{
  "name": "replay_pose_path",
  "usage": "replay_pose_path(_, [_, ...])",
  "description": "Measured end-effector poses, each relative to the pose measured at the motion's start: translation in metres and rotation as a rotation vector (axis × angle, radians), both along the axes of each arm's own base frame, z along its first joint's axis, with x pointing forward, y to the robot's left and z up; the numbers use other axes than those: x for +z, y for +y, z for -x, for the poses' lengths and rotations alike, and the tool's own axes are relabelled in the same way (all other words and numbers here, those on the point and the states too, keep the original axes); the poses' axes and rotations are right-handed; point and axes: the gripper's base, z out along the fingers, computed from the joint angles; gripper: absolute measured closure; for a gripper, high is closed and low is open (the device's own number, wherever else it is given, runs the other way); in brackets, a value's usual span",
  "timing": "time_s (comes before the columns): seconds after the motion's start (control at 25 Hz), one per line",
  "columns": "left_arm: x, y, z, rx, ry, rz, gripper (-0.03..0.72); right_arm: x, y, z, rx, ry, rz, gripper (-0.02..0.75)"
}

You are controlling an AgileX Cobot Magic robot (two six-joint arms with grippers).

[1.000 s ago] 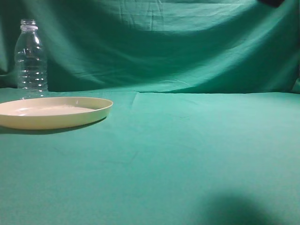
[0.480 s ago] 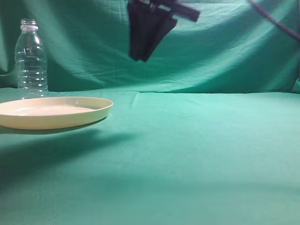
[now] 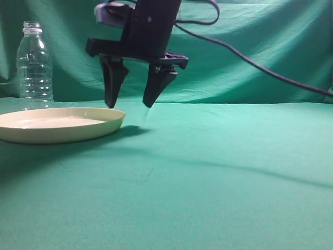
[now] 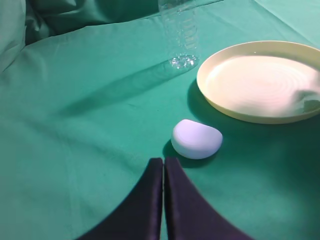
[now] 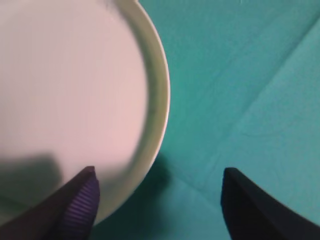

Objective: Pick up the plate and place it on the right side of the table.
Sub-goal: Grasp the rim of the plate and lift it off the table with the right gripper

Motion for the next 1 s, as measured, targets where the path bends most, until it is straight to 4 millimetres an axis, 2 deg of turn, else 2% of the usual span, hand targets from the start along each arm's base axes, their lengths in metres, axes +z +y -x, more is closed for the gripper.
replay_pose_path(0.04, [0.0, 0.0, 0.0, 0.0, 0.0, 0.0, 0.688, -0.005, 0.002, -0.003, -0.001, -0.001, -0.001, 0.246])
replay_pose_path(0.28, [0.0, 0.0, 0.0, 0.0, 0.0, 0.0, 0.688, -0.029, 0.012, -0.016, 0.001, -0.014, -0.005, 0.261])
replay_pose_path(0.52, [0.0, 0.0, 0.0, 0.0, 0.0, 0.0, 0.688, -0.042, 0.014, -0.019, 0.017, -0.019, 0.004, 0.261])
replay_pose_path(0.72, [0.0, 0.0, 0.0, 0.0, 0.0, 0.0, 0.688, -0.043, 0.015, -0.021, 0.026, -0.029, 0.003, 0.261])
replay_pose_path(0.84, [0.0, 0.0, 0.0, 0.0, 0.0, 0.0, 0.688, -0.043, 0.017, -0.021, 0.043, -0.037, 0.0, 0.426])
replay_pose_path(0.92, [0.0, 0.0, 0.0, 0.0, 0.0, 0.0, 0.688, -0.043, 0.018, -0.02, 0.052, -0.039, 0.002, 0.583])
replay_pose_path(1.0, [0.0, 0.0, 0.0, 0.0, 0.0, 0.0, 0.688, -0.042, 0.02, -0.02, 0.05, -0.041, -0.005, 0.667])
